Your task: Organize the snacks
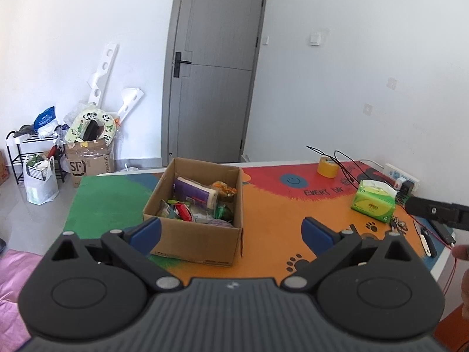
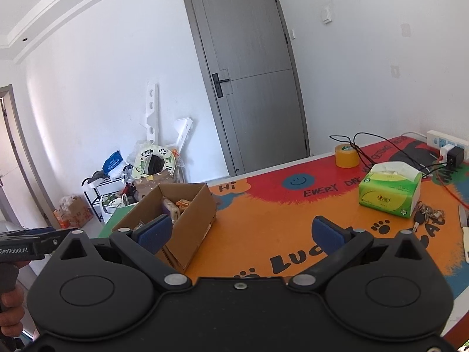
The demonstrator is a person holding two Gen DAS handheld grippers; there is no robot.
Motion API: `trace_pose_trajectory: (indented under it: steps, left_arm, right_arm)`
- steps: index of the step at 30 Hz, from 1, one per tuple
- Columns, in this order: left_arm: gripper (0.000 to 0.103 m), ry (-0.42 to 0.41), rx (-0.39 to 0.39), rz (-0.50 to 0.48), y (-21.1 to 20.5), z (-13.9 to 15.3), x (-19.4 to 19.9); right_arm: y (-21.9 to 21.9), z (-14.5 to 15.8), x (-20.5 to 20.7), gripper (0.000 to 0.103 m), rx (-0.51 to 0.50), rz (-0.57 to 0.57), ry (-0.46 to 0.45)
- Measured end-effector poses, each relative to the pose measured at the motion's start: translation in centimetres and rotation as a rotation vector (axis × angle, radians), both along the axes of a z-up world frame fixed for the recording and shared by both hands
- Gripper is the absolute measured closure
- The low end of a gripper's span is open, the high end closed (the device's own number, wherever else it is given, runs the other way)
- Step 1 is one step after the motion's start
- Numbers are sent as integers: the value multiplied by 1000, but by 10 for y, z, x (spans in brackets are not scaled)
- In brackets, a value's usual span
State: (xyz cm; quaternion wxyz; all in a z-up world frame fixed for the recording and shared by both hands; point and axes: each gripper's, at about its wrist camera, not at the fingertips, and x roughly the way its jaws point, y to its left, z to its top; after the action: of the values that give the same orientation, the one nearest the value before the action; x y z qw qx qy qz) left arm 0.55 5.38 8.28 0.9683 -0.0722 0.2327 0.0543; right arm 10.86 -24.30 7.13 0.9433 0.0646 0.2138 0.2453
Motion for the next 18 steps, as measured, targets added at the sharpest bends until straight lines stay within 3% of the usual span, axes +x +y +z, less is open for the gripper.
trace_pose_trajectory:
  steps: [18]
  left_arm:
    - [2,0,0,21,5,0,-4]
  right_arm:
    - [15,0,-6,0,-56,47,12]
